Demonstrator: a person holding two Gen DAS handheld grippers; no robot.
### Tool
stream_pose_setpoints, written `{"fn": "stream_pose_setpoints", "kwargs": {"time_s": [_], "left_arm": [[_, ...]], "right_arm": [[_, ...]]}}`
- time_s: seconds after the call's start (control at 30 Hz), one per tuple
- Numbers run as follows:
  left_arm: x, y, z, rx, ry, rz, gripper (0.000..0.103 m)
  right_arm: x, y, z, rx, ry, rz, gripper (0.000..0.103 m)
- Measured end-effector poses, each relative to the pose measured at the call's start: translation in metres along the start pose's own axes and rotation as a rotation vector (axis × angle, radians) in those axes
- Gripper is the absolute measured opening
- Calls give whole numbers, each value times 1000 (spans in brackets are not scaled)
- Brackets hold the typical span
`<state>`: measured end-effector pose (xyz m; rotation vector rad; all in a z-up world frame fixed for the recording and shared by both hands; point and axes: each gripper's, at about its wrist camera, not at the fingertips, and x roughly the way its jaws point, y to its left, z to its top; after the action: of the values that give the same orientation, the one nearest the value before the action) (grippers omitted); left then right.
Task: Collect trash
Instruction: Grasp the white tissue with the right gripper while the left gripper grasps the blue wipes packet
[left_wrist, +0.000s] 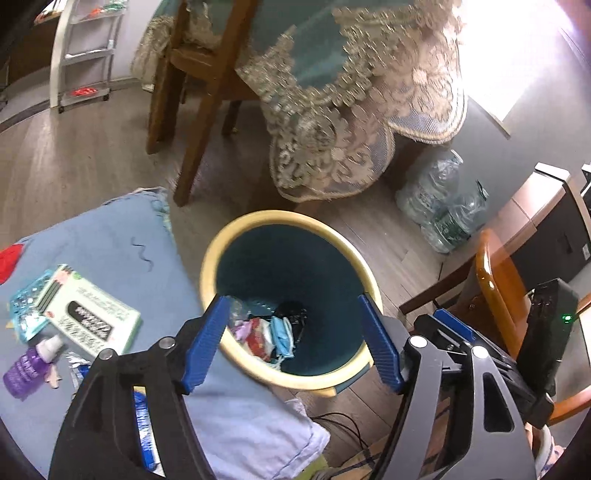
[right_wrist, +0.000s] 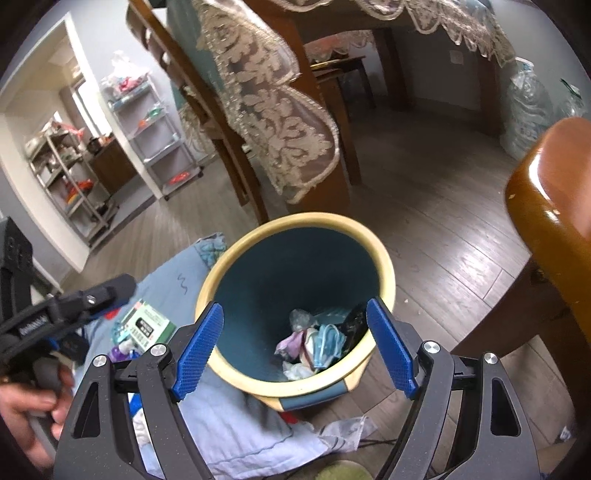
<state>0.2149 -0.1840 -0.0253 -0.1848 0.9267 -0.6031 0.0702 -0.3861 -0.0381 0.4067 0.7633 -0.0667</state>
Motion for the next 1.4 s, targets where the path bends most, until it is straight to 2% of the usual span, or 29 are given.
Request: {"fn": "stream_pose_setpoints", "kwargs": {"time_s": [0.27,0.7,0.97,1.27,1.4], "left_arm": [[-36,37,-9,-43,-36,49,71],[-91,105,-52,-136,-52,159,71],[-98,121,-73,-147,-25,183,71],[-95,127,-82,-146,-5,191,71],[-93,130,-86,-151,7,194,71]], "right_arm": [[9,25,-12,-86,41,50,81],[27,91,-50,-291,140,123,81],[44,131,-84,-390,245,212,81],[67,166,-122,-496,353,266,80],[80,176,-134,-519,398,278,72]]}}
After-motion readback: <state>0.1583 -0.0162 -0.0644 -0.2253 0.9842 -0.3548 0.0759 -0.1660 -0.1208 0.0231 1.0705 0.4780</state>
